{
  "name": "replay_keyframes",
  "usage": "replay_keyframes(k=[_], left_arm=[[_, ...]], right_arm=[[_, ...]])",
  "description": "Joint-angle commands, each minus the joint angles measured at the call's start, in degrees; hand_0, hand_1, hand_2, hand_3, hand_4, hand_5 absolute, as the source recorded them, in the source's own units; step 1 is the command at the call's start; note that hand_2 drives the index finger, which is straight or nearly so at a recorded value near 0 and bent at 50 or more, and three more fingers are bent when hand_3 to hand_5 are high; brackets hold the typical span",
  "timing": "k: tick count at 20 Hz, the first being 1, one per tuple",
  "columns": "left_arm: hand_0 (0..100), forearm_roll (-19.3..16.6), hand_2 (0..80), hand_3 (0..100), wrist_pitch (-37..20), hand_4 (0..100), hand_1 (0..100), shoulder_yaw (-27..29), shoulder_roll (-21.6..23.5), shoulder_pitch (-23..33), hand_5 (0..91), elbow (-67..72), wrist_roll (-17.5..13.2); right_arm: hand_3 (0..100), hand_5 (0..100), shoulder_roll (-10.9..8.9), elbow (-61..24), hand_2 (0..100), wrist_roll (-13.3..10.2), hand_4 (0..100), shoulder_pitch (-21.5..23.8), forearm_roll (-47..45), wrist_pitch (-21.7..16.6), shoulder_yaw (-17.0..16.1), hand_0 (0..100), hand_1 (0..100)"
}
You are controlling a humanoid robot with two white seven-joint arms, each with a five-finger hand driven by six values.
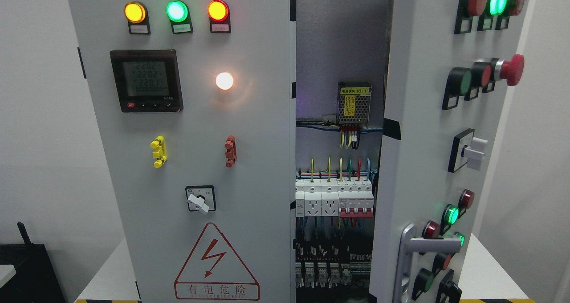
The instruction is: Open door with both hands
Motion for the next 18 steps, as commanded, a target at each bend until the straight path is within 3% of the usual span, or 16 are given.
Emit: replay_keyframes(k=[1,13,16,18], left_arm=[[0,-0.09,0.0,0,0.01,3,0,0.00,-1.86,-1.32,0.0,0.00,-0.04],[0,-0.18,0.0,0,-0.08,3,0,-2.01,-1.77,-0.79,0.0,-3.31,-0.04],[0,-0.18,0.0,0,0.01,3,0,-3.42,-0.89,6.74,0.0,-18.48,-0.65],[0,-0.18,0.0,0,0.01,3,0,-4.39,-0.37,14.02,0.0,-32.79,-3.19]], right_arm=[[0,0,-0.02,0.02,0,-0.01,0,0.00,0.00,0.03,0.00,11,0],[0,0,-0.02,-0.07,0,-0.01,0,0.00,0.00,0.03,0.00,11,0],[0,0,0.06,-0.07,0,-0.01,0,0.00,0.00,0.03,0.00,11,0],[0,0,0.06,0.02,0,-0.01,0,0.00,0.00,0.03,0.00,11,0]])
